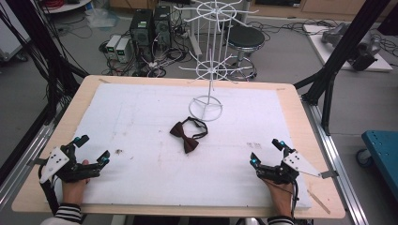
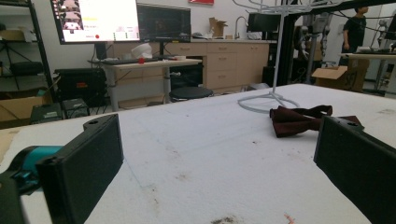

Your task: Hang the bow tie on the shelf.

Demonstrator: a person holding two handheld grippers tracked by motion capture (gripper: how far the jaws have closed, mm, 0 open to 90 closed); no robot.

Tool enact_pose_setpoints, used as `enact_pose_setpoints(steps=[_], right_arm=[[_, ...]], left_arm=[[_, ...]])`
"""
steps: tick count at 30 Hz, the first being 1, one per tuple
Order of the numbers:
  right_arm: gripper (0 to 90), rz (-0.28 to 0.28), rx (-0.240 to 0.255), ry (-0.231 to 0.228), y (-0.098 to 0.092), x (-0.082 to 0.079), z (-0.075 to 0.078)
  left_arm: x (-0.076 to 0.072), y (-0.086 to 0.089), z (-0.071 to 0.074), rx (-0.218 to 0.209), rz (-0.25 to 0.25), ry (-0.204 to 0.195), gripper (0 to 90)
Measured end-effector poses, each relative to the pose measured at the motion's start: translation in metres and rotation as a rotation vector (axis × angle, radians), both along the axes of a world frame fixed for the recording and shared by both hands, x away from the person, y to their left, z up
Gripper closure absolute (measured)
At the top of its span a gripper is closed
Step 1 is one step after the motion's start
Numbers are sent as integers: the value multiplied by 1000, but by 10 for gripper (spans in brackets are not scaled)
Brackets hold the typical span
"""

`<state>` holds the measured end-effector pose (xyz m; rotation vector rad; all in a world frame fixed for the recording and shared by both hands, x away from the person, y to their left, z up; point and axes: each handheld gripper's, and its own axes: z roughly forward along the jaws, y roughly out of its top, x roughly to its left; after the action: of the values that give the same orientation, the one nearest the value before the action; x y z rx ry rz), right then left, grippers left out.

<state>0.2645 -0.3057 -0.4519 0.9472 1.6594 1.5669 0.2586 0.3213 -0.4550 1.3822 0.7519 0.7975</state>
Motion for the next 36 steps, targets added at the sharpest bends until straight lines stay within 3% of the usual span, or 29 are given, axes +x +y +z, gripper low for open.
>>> enact_pose_setpoints(steps=[19,25,28,36], right_arm=[[17,2,-10,-2,1,0,0],[17,18,-35,1,3,0,1],[17,14,-83,33,5,2,6],[17,68,-92,43,11,9,30]], left_arm=[[0,0,0,2,-2,-1,18],[0,0,0,2,-2,-3,18],[0,0,0,1,-1,-2,18],[0,0,0,-1,0,0,18]])
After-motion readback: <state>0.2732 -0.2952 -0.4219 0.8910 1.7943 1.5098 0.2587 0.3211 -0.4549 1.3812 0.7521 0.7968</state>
